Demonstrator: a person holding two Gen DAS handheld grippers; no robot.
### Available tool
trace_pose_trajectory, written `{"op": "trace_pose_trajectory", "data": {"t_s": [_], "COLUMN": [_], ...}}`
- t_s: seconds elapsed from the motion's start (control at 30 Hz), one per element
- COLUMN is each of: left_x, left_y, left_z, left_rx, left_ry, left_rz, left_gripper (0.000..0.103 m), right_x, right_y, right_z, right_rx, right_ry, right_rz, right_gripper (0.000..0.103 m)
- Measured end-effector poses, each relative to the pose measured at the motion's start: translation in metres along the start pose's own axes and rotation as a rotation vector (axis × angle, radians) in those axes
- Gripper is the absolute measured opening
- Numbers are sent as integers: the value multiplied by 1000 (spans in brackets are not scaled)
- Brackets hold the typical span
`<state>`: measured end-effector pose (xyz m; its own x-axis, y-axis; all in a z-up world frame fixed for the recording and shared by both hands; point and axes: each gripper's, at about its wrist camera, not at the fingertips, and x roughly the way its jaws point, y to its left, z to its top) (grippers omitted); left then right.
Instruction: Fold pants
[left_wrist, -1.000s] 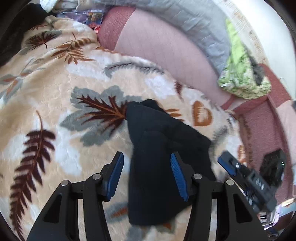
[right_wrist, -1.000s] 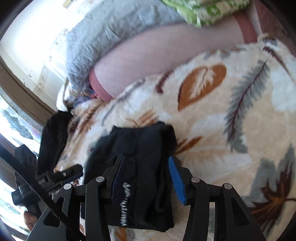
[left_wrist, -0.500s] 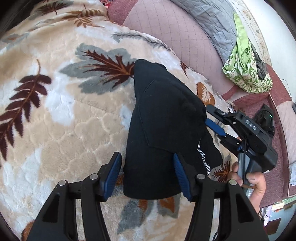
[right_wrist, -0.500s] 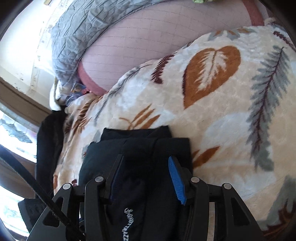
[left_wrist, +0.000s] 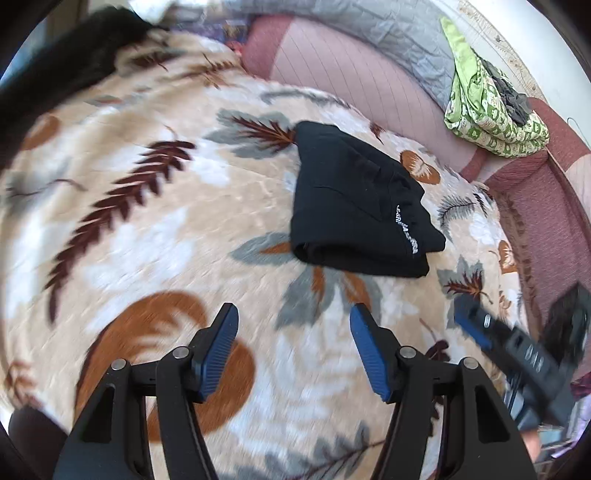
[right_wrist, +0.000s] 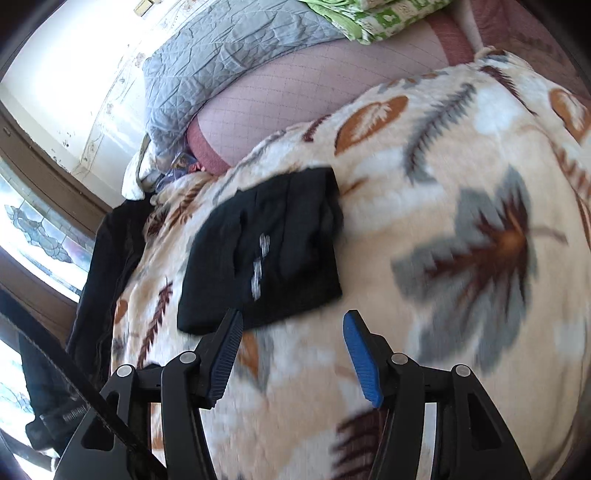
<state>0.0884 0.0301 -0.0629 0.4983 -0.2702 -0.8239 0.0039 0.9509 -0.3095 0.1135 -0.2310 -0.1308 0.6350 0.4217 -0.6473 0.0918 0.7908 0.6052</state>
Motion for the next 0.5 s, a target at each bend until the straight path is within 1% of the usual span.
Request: {"op": "trace_pose_trajectory", "data": {"t_s": [0.07, 0.13, 0.27, 0.3, 0.37, 0.43, 0.47, 0.5], "left_x": [-13, -26, -55, -64, -89, -112, -127, -137], "left_y": [-4, -9, -17, -19, -23, -27, -29, -30], "left_z": [-9, -17, -30, -33, -40, -43, -47, -47], "left_rx": [16, 43, 77, 84, 93, 101, 105, 107], "left_ry": [-36, -80, -198, -239, -359, -476, -552, -594], "left_rz": [35, 75, 148, 171, 230, 274, 297, 304], "left_gripper": [64, 71, 75, 78, 84, 98, 102, 103], "right_x": [-14, -25, -44, -48, -57, -67, -72, -77], "right_y": [-2, -1, 6, 10, 17, 25, 30, 36], "right_z": [-26, -46, -70, -74, -81, -86, -88, -89], "right_rx": [4, 9, -7, -20, -43, -71, -85, -102], "right_ry": [-2, -13, -41, -51, -68, -93, -108, -127], "right_rz": [-24, -53, -101, -112, -134, -149, -158, -168], "right_gripper": [62, 62, 64, 64, 64, 65, 66, 66]}}
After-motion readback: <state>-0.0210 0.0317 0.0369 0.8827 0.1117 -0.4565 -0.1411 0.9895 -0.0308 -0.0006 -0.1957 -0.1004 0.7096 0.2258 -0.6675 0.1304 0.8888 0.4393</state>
